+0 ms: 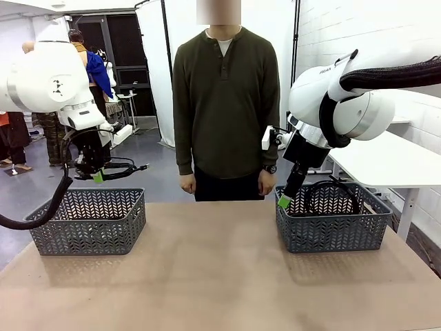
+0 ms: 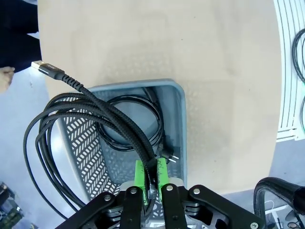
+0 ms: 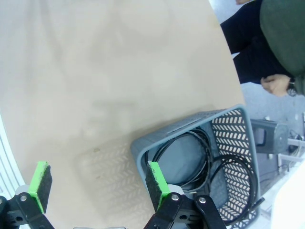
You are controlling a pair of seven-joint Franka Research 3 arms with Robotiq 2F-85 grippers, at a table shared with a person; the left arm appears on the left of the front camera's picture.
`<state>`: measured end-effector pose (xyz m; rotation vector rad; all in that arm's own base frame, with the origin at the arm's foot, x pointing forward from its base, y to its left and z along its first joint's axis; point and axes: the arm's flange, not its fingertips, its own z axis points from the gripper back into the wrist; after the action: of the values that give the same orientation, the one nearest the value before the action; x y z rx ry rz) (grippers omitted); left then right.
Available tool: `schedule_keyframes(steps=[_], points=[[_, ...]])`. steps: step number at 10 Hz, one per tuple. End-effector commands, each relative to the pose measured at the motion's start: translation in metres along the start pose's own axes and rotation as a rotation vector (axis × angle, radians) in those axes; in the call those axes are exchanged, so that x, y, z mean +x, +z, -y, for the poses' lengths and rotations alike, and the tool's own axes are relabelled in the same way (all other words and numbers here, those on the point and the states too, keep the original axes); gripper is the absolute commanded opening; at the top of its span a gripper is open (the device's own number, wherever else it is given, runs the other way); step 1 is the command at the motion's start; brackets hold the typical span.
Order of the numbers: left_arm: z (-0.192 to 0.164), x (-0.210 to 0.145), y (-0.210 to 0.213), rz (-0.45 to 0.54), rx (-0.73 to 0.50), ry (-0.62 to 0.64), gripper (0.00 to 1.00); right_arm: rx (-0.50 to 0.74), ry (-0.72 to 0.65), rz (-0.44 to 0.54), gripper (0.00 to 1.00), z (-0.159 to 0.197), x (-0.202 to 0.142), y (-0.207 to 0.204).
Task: Organize the cables according to human instructions.
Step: Pick up a bundle of cables and place it in the basket indicated by the human.
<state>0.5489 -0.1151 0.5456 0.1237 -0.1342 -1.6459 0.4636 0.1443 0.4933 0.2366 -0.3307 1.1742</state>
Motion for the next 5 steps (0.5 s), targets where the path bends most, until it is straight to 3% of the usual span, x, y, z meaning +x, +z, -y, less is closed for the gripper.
schedule_keyframes(steps=[1, 5], points=[[0.0017, 0.0069, 0.0039, -0.006, 0.006, -0.016, 0.00, -0.001, -0.005, -0.001, 1.00, -0.0009, -0.0003, -0.0005], [0.0017, 0.0069, 0.0039, -0.006, 0.006, -0.016, 0.00, -0.001, -0.005, -0.001, 1.00, -0.0009, -0.0003, -0.0005]])
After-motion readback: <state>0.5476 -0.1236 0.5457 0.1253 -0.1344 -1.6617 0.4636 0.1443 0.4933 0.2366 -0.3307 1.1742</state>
